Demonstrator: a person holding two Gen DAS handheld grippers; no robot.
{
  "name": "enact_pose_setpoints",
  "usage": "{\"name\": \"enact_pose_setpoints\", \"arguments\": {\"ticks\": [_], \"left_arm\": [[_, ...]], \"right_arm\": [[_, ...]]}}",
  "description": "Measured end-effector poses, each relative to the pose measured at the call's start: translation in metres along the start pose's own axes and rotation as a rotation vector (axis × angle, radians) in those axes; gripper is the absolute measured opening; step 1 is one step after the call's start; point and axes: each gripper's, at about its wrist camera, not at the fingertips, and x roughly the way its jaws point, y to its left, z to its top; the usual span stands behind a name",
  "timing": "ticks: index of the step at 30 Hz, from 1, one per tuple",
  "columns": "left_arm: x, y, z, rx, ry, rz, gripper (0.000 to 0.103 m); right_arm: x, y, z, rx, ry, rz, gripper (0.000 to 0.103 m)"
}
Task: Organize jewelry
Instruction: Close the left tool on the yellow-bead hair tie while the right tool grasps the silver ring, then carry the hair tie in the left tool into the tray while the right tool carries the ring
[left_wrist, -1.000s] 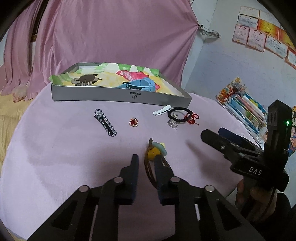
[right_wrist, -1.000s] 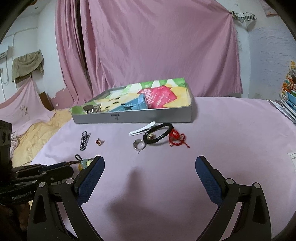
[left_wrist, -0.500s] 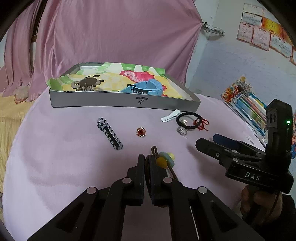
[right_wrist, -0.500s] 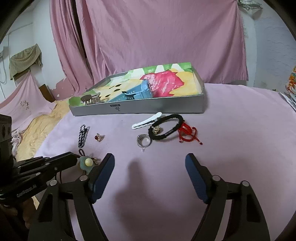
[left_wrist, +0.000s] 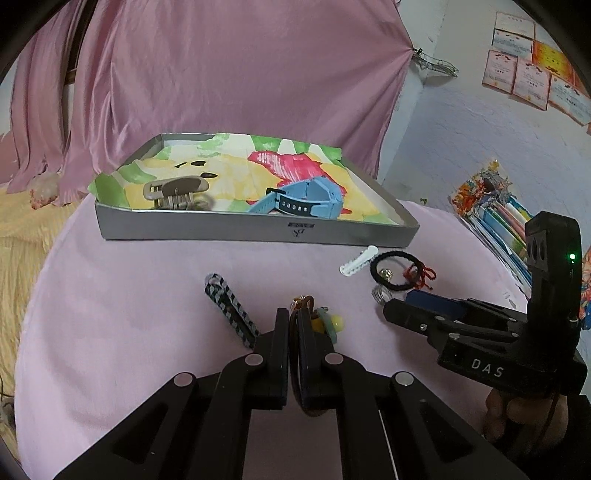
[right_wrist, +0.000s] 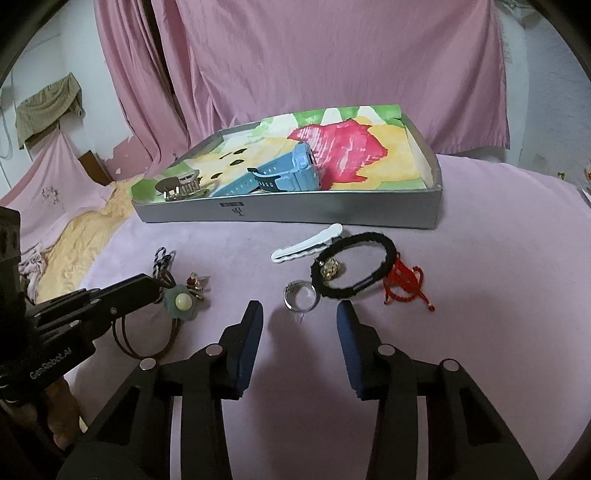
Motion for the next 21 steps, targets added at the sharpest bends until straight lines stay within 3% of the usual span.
{"name": "enact_pose_setpoints", "arguments": {"ticks": [5, 8, 11, 21], "left_arm": [[0.005, 0.003, 0.005, -0.005, 0.016, 0.004, 0.004], [0.005, 0.004, 0.008, -0.005, 0.014, -0.004, 0.004], [0.004, 0.004, 0.009, -0.001, 0.005, -0.013, 0.004], [-0.007, -0.005, 0.015, 0.040, -0.040, -0.054, 0.004]], "right_arm": [[0.007, 0.006, 0.008, -0.027, 0.022, -0.025, 0.036], [0.012, 0.009, 0.012, -0.043, 0.031, -0.038, 0.024], [0.013, 0.011, 0.013, -0.056, 0.033, -0.041, 0.018], [0.004, 0.013, 0.008, -0.051, 0.020, 0.051, 0.018]]}}
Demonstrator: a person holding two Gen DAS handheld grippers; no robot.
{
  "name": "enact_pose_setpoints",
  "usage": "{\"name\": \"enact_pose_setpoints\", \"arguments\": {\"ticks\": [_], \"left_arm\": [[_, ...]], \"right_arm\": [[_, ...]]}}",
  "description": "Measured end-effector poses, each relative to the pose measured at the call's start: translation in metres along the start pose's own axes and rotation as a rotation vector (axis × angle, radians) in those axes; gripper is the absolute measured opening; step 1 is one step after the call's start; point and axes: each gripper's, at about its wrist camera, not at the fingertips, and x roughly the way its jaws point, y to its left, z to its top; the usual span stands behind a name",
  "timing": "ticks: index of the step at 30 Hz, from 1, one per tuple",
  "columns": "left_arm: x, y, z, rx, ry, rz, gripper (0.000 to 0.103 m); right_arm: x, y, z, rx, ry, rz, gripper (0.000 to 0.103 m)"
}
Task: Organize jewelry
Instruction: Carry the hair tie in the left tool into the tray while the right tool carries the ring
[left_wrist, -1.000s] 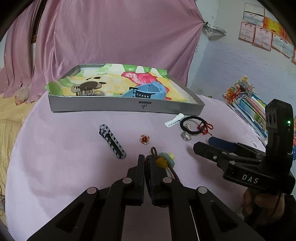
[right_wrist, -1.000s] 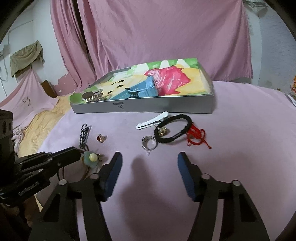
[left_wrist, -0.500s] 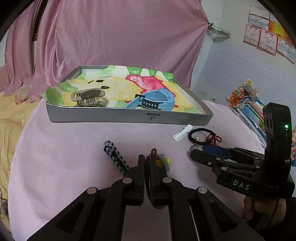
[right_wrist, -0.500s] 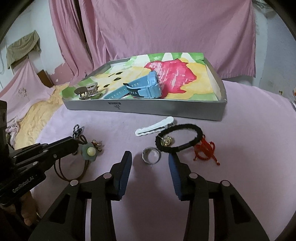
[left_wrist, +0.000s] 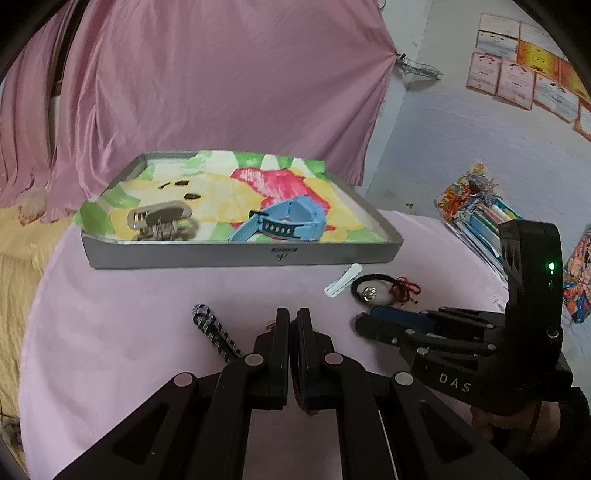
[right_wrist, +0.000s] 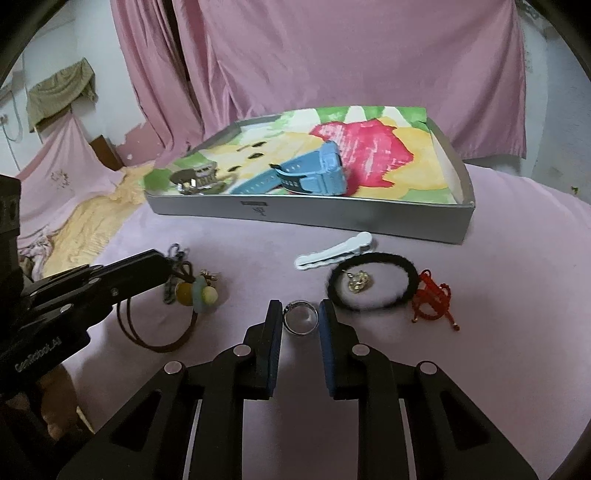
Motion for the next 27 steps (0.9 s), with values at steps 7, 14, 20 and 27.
{"name": "enact_pose_setpoints", "arguments": {"ticks": [7, 14, 20, 27], "left_arm": [[-0.011, -0.001, 0.010, -0.004, -0.040, -0.016, 0.004], [-0.016, 0.002, 0.036, -0.004, -0.113, -0.001, 0.004], [-0.010, 0.007, 0.061, -0.031, -0.192, 0.003, 0.004], [0.016, 0.022, 0.081, -0.069, -0.201, 0.034, 0.004]], "right_arm": [[-0.012, 0.001, 0.003, -0.006, -0.049, 0.022, 0.018], [-0.022, -0.004, 0.022, -0.021, -0.114, 0.009, 0.018], [-0.018, -0.013, 0.048, -0.022, -0.154, -0.019, 0.018], [0.000, -0.023, 0.076, -0.014, -0.162, -0.047, 0.018]]}}
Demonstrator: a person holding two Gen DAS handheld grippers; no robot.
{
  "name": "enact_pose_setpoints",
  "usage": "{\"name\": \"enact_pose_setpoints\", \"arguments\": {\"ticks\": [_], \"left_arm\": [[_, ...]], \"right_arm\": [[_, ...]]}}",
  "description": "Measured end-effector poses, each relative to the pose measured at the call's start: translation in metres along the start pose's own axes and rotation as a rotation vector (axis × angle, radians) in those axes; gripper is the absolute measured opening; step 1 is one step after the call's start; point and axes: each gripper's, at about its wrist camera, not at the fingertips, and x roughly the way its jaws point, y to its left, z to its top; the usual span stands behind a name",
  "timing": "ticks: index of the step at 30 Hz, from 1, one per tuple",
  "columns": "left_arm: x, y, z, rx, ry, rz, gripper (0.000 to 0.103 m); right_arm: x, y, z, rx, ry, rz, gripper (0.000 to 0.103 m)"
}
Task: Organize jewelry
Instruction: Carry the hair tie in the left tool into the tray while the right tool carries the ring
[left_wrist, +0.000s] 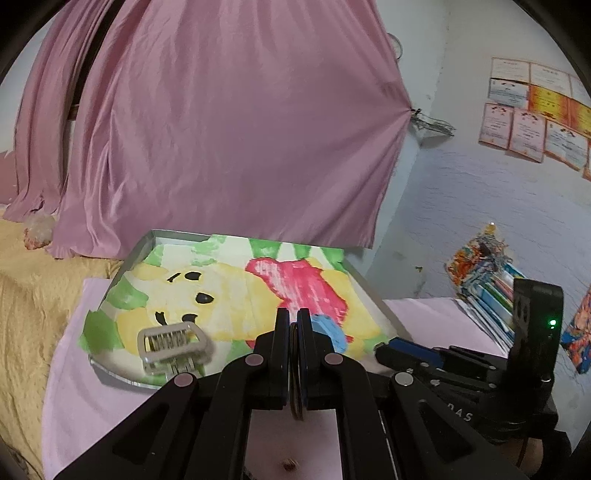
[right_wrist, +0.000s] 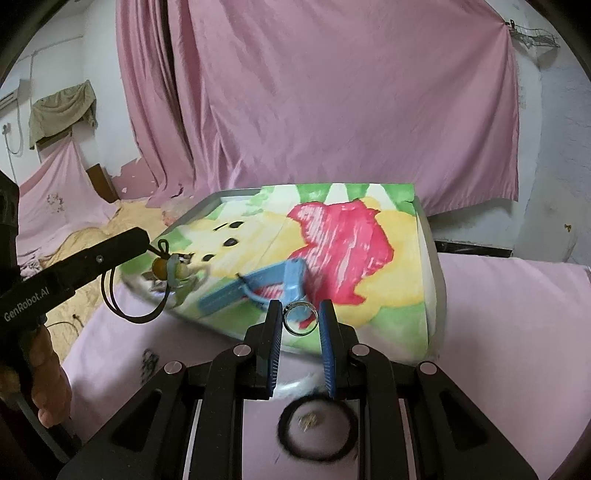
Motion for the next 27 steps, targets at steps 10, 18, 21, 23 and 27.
{"name": "enact_pose_setpoints", "arguments": {"ticks": [10, 18, 21, 23, 27], "left_arm": [[0.051, 0.012, 0.000, -0.002, 0.106, 0.048, 0.004], [0.066, 0.020, -0.008, -0.011, 0.192, 0.119, 0.004], [0.071, 0.023, -0.012, -0.013, 0.220, 0.136, 0.004], [0.071, 0.024, -0.012, -0.016, 0.224, 0.136, 0.005], [0.069, 0.025, -0.011, -0.025, 0.214, 0.129, 0.004]], "right_arm": [[0.042, -0.012, 0.003, 0.017, 0.079, -0.035, 0.018], [0.063, -0.014, 0.002, 0.016, 0.141, -0.035, 0.018], [0.066, -0.015, 0.002, 0.022, 0.144, -0.035, 0.018], [0.067, -0.016, 0.002, 0.026, 0.149, -0.034, 0.018], [0.068, -0.016, 0.002, 0.026, 0.153, -0.032, 0.020]]}}
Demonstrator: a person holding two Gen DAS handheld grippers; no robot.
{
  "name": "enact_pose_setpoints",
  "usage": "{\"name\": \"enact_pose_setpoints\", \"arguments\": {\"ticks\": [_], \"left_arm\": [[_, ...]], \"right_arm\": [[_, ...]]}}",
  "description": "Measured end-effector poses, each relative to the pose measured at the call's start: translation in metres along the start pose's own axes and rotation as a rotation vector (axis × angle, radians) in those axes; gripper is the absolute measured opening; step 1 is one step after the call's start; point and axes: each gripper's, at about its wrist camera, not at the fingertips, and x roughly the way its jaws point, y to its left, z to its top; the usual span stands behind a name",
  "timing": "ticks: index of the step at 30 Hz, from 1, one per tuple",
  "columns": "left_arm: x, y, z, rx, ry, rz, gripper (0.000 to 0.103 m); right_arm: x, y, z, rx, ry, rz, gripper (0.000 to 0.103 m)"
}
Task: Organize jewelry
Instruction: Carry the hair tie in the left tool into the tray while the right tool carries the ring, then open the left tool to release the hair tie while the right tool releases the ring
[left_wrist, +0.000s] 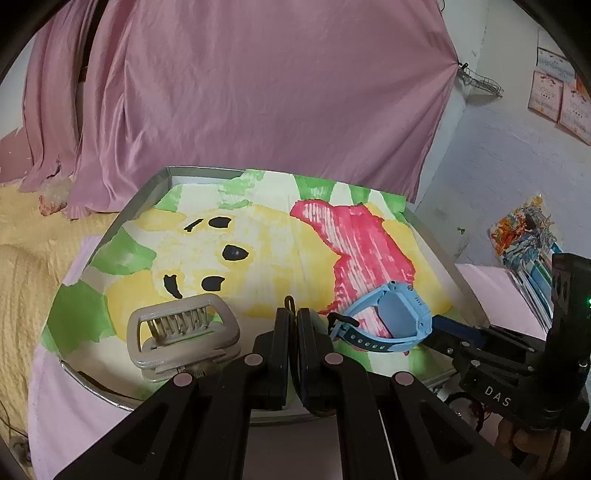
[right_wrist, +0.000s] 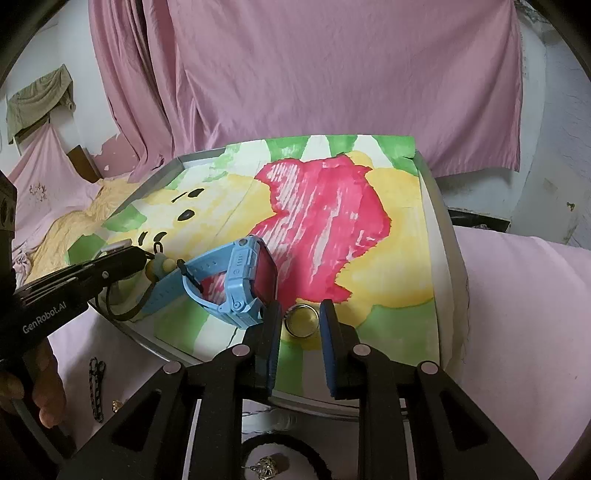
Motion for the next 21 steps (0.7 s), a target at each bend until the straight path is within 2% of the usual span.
{"name": "enact_pose_setpoints", "arguments": {"ticks": [2, 6, 10, 13, 15, 19, 21], "left_arm": [[0.000, -0.001, 0.000, 0.004, 0.002, 0.003, 0.005], [-0.003, -0.004, -0.002, 0.019, -0.011, 0.001, 0.005], [-0.008, -0.007, -0.002, 0.032, -0.028, 0.006, 0.005], [-0.013, -0.011, -0.003, 0.047, -0.039, 0.012, 0.008], [-0.017, -0.013, -0.005, 0.055, -0.048, 0.009, 0.013], [-0.028, -0.016, -0.009, 0.056, -0.076, -0.005, 0.037], [-0.034, -0.016, -0.011, 0.055, -0.095, -0.014, 0.045]], "right_arm": [[-0.002, -0.001, 0.000, 0.002, -0.007, -0.003, 0.022], [-0.012, -0.003, -0.001, 0.014, -0.048, -0.039, 0.040], [-0.028, -0.007, -0.002, 0.028, -0.100, -0.048, 0.041], [-0.039, -0.011, -0.005, 0.043, -0.142, -0.055, 0.050], [-0.048, -0.013, -0.007, 0.051, -0.172, -0.061, 0.052], [-0.064, -0.018, -0.013, 0.068, -0.215, -0.098, 0.054], [-0.073, -0.020, -0.017, 0.078, -0.244, -0.119, 0.064]]}}
